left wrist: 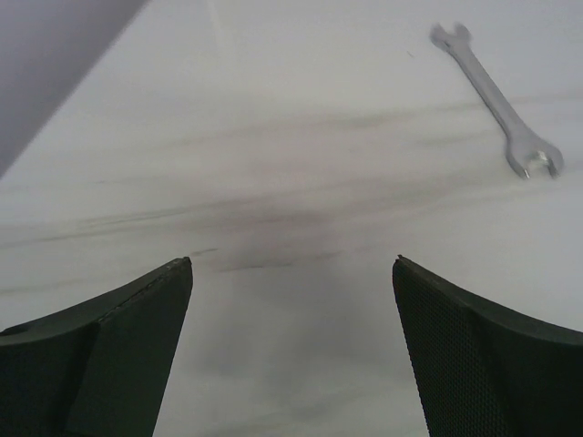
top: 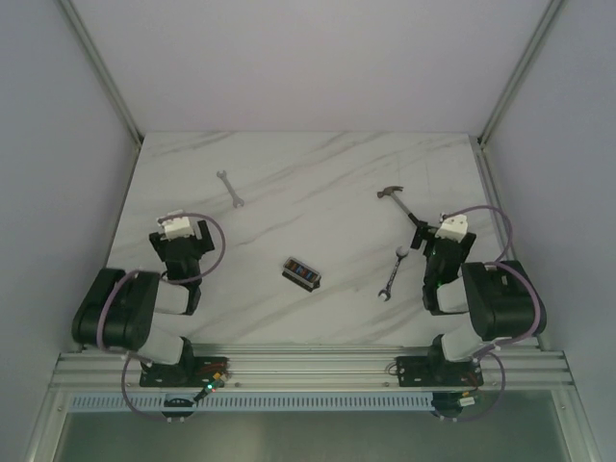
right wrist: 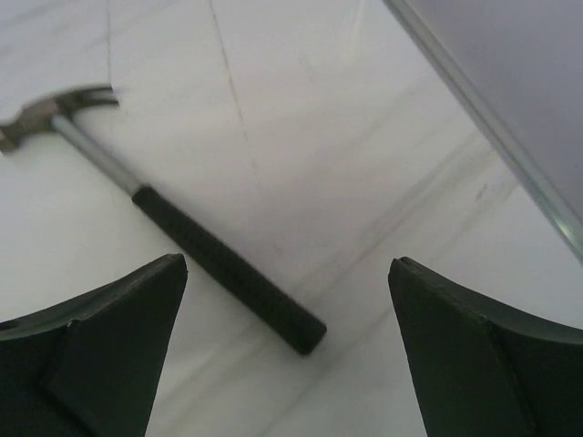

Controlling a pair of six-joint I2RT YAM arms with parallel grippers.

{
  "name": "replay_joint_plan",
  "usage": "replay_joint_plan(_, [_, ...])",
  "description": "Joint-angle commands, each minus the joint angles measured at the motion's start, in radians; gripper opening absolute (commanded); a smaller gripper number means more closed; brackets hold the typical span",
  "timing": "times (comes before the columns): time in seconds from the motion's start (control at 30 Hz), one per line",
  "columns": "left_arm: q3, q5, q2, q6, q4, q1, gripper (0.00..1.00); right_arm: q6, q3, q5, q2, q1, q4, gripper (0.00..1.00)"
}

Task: Snap on the fuse box
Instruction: Reset both arms

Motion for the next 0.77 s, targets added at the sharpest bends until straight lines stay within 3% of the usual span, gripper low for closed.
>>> replay_joint_plan(0.0, [0.033, 0.166, 0.092, 0.11, 0.169, 0.005, 1.0, 0.022, 0.06, -0.101, -0.013, -0.036, 0.038, 1.0])
replay_joint_plan(0.73, [0.044, 0.184, 0.094, 0.086, 0.138, 0.029, 1.0, 0.024, 0.065, -0.125, -0.019, -0.047, 0.02, 1.0])
